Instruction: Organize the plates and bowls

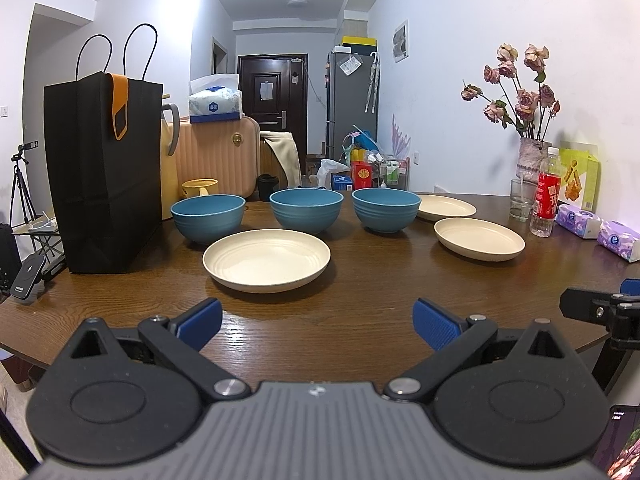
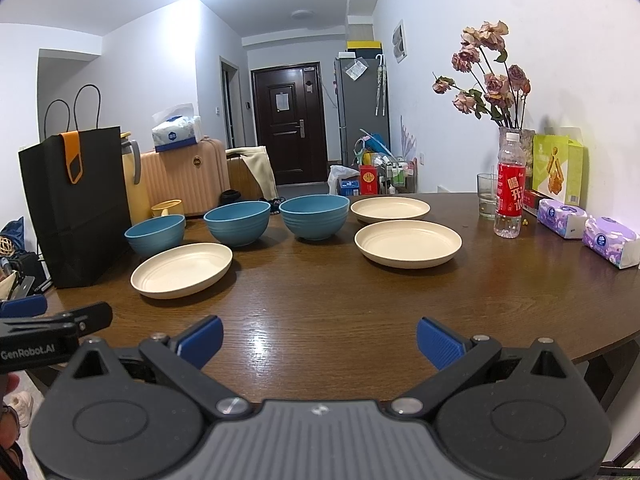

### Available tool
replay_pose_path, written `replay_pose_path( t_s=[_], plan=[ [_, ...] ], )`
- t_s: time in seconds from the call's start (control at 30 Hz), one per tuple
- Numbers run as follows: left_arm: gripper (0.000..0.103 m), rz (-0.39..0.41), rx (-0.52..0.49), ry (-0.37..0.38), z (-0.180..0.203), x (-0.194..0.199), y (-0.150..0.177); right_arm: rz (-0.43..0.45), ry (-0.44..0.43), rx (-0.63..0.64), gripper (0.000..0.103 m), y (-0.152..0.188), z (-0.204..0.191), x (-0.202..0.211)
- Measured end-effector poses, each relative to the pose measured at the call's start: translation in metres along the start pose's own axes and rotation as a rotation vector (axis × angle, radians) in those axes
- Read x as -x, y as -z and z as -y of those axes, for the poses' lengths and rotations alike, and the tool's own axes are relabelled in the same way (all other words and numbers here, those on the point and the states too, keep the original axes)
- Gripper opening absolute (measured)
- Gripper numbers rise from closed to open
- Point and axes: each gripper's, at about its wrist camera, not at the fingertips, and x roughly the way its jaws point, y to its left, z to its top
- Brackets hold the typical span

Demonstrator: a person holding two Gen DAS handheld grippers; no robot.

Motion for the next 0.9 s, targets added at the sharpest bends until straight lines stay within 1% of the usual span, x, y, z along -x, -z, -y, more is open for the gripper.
replay_pose_path(
  t_s=[0.47, 0.7, 0.9],
  plan=[
    [0.103, 0.000, 0.005, -0.006, -0.006, -0.001, -0.001, -0.007, 0.005, -0.005, 0.103, 0.003, 0.000, -0.002],
    [0.103, 0.008, 0.001, -0.019, -0.012, -0.003, -0.005, -0.010, 0.014, -0.005, 0.103, -0.001, -0.001, -0.005],
    [0.103, 0.013, 0.007, -0.045, -0.012, -0.007, -0.008, -0.013, 0.023, 0.001, 0.103, -0.004, -0.001, -0.012]
  ],
)
